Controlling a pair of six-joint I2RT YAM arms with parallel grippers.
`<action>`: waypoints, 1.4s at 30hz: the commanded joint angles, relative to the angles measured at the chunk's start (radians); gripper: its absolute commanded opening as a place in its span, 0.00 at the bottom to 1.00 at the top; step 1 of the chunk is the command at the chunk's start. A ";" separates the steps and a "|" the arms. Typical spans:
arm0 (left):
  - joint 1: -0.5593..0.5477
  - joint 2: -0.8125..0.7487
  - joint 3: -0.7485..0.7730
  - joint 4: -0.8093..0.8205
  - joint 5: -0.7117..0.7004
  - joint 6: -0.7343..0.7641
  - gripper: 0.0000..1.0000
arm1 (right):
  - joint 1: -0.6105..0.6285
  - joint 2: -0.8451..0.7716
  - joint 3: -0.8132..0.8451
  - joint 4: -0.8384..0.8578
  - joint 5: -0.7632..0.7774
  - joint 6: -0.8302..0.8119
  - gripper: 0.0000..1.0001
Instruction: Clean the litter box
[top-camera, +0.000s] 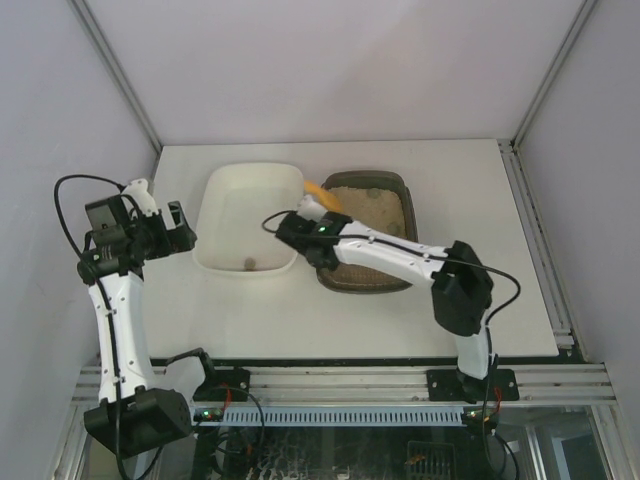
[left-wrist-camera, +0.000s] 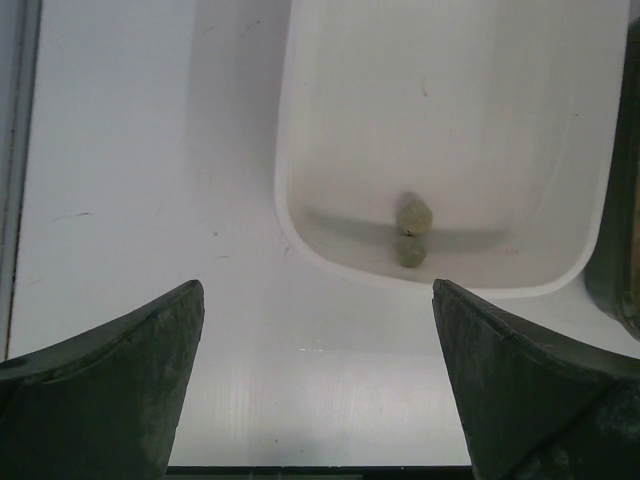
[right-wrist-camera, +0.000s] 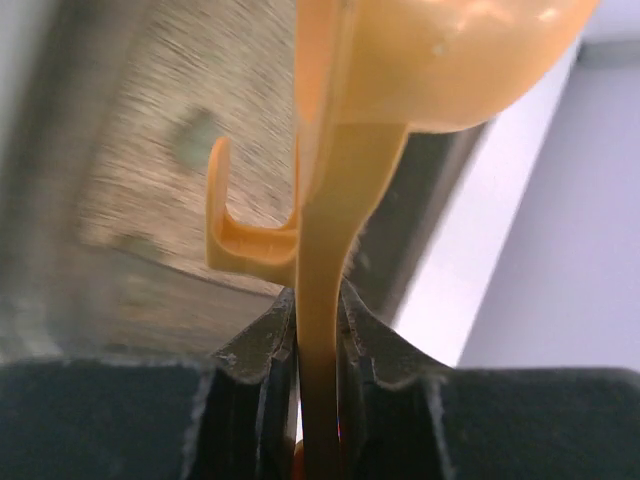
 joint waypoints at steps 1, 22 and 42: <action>-0.065 0.005 0.033 0.012 0.016 -0.074 1.00 | -0.101 -0.176 -0.149 -0.075 0.058 0.133 0.00; -0.147 -0.002 0.033 0.111 -0.213 -0.232 1.00 | -0.271 0.146 -0.016 -0.179 0.286 -0.076 0.00; -0.147 0.056 -0.007 0.189 -0.217 -0.225 1.00 | -0.368 0.269 0.076 -0.281 0.177 -0.046 0.00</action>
